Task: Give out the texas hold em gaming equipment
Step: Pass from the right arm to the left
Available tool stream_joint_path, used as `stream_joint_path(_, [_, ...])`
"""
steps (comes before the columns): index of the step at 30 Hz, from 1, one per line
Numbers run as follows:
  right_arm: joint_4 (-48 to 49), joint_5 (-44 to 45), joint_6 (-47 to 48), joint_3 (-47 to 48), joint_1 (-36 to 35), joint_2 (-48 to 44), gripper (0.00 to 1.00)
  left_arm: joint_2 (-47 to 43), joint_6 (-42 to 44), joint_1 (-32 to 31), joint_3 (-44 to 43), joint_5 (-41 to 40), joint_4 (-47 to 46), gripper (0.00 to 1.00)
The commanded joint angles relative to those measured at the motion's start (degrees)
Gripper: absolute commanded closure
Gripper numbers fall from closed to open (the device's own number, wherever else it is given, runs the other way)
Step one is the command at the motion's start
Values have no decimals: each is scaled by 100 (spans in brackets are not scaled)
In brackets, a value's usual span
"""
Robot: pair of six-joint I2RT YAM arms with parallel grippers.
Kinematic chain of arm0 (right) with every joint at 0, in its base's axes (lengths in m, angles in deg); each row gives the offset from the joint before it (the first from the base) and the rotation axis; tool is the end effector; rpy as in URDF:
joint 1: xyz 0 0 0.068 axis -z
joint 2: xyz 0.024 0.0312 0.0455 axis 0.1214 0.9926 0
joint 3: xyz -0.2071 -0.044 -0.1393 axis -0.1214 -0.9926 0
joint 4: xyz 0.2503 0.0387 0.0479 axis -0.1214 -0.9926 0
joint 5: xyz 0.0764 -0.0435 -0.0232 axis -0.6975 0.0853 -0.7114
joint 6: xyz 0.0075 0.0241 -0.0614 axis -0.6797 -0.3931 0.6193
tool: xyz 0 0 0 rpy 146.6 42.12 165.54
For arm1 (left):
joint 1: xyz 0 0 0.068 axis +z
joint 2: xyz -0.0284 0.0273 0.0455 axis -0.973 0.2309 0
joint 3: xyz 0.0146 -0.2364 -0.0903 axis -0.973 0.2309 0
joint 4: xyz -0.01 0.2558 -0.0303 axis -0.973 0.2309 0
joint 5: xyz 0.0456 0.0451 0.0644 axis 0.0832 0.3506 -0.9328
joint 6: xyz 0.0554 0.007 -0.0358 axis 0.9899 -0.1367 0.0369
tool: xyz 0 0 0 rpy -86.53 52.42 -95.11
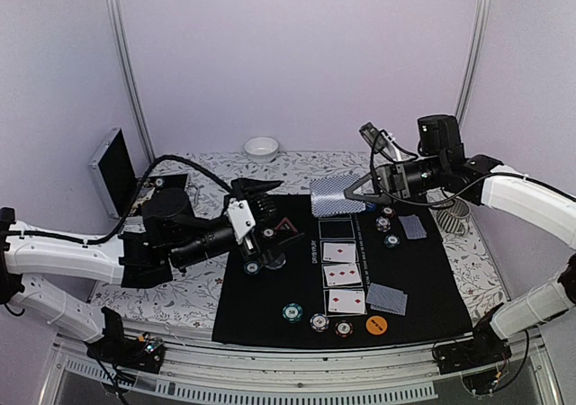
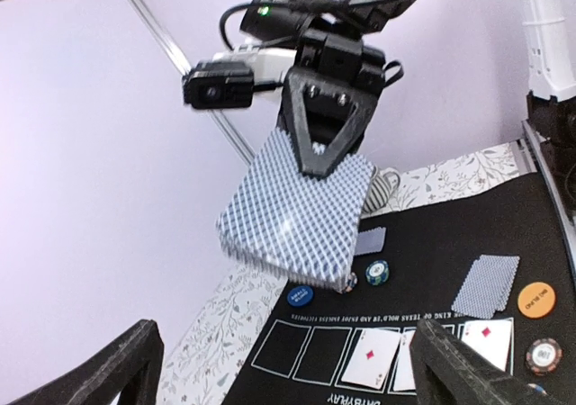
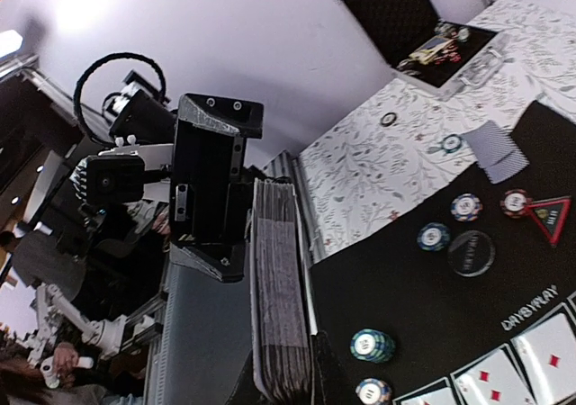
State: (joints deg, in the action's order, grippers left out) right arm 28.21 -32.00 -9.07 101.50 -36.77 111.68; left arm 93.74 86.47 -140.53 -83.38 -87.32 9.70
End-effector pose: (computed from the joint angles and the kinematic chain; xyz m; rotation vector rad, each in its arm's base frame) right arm 0.2398 0.1899 0.3102 -0.9607 1.8926 1.5437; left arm 0.1383 -0.2754 0.2738 1.0959 1.1241 -0.4518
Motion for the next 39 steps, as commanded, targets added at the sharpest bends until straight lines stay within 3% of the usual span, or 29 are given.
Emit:
stream_joint_path(1, [792,-576,-623,181,-558,222,98,-350,755,-426,158,-197,-448,2])
stream_joint_path(9, [1363,-492,-1370,202,-1205,543,98,-473,689,-459,274,278,-14,2])
stream_joint_path(17, [1456,-263,-1718,200,-1502,621,98,-369,731,-456,239,260,-26,2])
stream_joint_path(27, [1494,-115,-1863,220,-1563,670,98,-25,323,-459,31,331,-106,14])
stream_joint_path(39, [1478,-45,-1872,151,-1564,645,98,226,346,-459,-92,244,-609,16])
